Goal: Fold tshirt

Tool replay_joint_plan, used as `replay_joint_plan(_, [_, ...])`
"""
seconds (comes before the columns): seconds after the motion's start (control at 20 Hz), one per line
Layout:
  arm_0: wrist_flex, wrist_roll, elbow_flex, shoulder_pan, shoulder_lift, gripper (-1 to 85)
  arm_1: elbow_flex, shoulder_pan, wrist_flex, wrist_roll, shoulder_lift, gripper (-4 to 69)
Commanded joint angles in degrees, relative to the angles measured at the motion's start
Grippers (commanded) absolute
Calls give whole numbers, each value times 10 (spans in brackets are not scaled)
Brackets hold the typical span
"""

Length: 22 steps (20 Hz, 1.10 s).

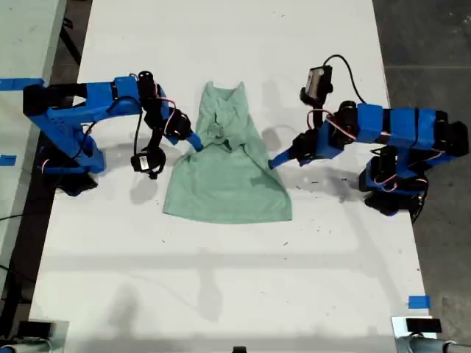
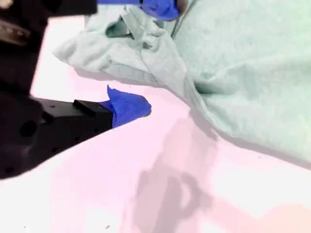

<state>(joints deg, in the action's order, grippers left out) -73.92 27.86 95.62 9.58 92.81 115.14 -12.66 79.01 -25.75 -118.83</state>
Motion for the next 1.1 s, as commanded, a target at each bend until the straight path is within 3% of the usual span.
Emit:
replay_joint_plan(0.0, [-6,-60,25,-49,53,237,12,34,-32,20,13,348])
replay_joint_plan(0.35, [-11,-186,50,-163,73,236,77,83,-78,64,24,351])
replay_joint_plan(0.85, [34,-236,93,-206,90,233,120,79,-211,58,178,316])
replay_joint_plan(0.95, [40,-237,97,-206,89,231,72,88,-211,61,266,284])
replay_joint_plan(1.0, [41,-238,100,-206,89,231,38,92,-201,62,315,238])
replay_joint_plan(1.05, [43,-238,103,-206,90,231,-3,93,-173,62,355,144])
